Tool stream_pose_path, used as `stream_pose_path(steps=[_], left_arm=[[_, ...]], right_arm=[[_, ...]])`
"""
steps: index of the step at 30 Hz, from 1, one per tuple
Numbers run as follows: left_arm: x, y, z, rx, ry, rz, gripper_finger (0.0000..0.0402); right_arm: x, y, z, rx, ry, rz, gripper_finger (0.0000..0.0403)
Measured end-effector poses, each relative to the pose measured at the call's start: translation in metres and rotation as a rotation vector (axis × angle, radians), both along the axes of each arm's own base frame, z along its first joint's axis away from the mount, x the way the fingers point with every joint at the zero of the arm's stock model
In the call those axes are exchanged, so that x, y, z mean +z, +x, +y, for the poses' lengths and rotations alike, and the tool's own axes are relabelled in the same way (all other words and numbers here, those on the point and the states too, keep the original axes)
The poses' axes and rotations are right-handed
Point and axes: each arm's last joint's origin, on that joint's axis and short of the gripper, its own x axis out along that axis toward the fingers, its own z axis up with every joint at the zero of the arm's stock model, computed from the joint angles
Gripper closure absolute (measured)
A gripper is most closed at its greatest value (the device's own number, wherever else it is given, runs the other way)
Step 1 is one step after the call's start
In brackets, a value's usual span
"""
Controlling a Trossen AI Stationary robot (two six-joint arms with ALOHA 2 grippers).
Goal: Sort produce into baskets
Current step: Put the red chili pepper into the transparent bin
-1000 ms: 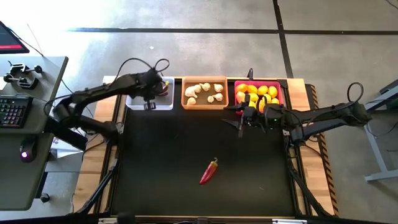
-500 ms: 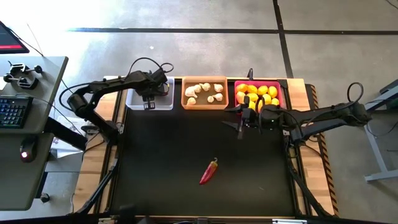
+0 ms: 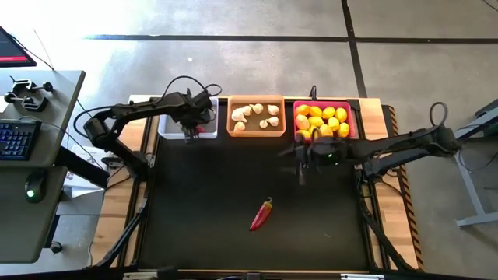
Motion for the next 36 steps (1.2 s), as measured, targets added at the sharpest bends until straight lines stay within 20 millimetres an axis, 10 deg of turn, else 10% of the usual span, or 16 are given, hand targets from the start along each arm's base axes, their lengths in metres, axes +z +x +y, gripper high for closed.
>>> stream_pose_path(steps=[16,36], left_arm=[[0.034,0.000,-0.069,-0.182,0.035,-0.638,0.0195],[0.000,0.009,-0.148,-0.406,-0.190,-1.091,0.0195]], right_arm=[[-0.086,0.037,0.051,0.250,-0.007,0.334,0.0149],[-0.132,0.067,0.075,0.451,-0.166,0.302,0.0137]])
